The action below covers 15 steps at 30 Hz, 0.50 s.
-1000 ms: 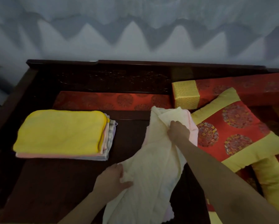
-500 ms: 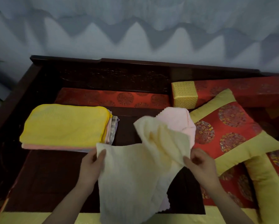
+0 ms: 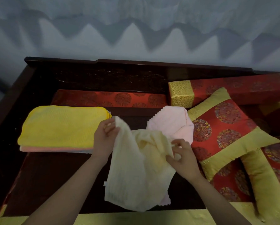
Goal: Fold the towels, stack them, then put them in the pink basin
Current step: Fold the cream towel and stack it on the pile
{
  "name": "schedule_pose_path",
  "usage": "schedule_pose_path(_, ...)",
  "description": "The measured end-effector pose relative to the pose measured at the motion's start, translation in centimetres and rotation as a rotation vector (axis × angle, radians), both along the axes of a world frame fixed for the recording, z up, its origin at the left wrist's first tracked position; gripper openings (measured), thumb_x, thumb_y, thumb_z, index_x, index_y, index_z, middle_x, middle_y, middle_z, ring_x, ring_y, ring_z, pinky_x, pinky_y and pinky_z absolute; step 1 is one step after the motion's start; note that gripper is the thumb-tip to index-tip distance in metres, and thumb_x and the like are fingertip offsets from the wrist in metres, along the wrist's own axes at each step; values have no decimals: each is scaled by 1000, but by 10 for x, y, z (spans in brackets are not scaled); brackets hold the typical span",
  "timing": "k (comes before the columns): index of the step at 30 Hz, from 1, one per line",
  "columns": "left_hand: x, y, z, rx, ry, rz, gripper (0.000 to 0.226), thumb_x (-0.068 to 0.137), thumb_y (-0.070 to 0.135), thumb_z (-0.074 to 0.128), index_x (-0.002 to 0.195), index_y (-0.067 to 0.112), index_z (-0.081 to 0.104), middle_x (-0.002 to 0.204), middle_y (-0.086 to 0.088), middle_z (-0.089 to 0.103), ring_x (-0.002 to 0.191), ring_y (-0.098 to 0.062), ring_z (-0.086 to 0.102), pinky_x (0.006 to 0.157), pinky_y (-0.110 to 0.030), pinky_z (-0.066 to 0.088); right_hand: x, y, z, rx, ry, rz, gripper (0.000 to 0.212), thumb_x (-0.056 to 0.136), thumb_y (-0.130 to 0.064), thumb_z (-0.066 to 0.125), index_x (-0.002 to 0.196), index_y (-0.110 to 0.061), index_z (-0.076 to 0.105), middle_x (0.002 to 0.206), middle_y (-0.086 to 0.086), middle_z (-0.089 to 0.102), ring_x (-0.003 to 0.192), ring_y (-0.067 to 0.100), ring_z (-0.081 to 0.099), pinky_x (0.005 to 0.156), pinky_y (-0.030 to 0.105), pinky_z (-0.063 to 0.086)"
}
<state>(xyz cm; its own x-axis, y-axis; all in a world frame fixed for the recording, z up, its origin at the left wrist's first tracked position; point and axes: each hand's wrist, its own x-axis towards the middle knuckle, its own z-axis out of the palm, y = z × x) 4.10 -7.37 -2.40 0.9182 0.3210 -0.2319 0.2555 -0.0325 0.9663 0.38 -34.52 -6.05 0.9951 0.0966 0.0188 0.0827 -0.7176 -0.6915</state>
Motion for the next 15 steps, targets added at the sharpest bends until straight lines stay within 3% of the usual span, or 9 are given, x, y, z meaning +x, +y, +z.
schedule_pose_path(2, 4, 2, 0, 48, 55, -221, 35, 86, 3, 61, 118, 16, 56, 108, 10, 64, 97, -2, 61, 80, -16, 51, 6, 1, 7, 49, -94, 80, 25, 63, -26, 63, 50, -7, 53, 120, -9, 60, 112, 13, 47, 90, 23, 37)
schedule_pose_path(4, -9, 10, -10, 291, 100, -317, 34, 87, 4, 60, 120, 11, 56, 112, 7, 60, 104, -8, 58, 89, -22, 46, 13, 5, 13, 201, -92, 146, 21, 60, -20, 59, 49, -2, 56, 122, -11, 63, 119, 16, 48, 97, 23, 35)
schedule_pose_path(6, -34, 22, -26, 544, 74, -308, 18, 86, 4, 60, 103, 11, 62, 99, 2, 65, 94, -15, 62, 80, -23, 47, 17, 14, 15, 373, 18, 194, 10, 58, -16, 56, 54, -11, 64, 111, -7, 69, 118, 19, 50, 98, 24, 38)
schedule_pose_path(7, -50, 28, -35, 626, 113, -328, 9, 85, 7, 62, 90, 15, 62, 88, 2, 65, 85, -15, 63, 71, -21, 47, 18, 18, 16, 437, 93, 194, 15, 56, -15, 55, 57, -21, 68, 103, -7, 71, 115, 21, 52, 97, 26, 41)
schedule_pose_path(9, -83, 40, -51, 688, 384, -479, 18, 82, 25, 68, 75, 21, 52, 76, 4, 61, 70, -11, 58, 59, -19, 43, 20, 24, 13, 521, 215, 155, 20, 52, -17, 55, 60, -17, 73, 88, -12, 69, 103, 24, 56, 88, 31, 44)
schedule_pose_path(12, -126, 54, -77, 657, 797, -708, 51, 61, 64, 70, 88, 23, 55, 86, 9, 61, 71, -5, 58, 60, -20, 47, 23, 32, 14, 581, 272, 107, 29, 45, -17, 54, 53, 10, 62, 84, -8, 66, 97, 27, 56, 81, 34, 43)
schedule_pose_path(13, -135, 54, -84, 655, 831, -707, 60, 52, 71, 70, 88, 25, 57, 88, 9, 62, 73, -5, 61, 63, -22, 51, 22, 34, 15, 606, 289, 92, 27, 45, -12, 54, 54, 13, 62, 88, -4, 68, 101, 27, 57, 83, 33, 45)
schedule_pose_path(15, -144, 48, -90, 649, 781, -645, 49, 50, 64, 75, 73, 24, 56, 82, 6, 60, 72, -8, 60, 63, -24, 51, 22, 39, 17, 669, 350, 65, 25, 47, -2, 48, 59, 9, 68, 96, 3, 70, 107, 19, 58, 85, 28, 47)
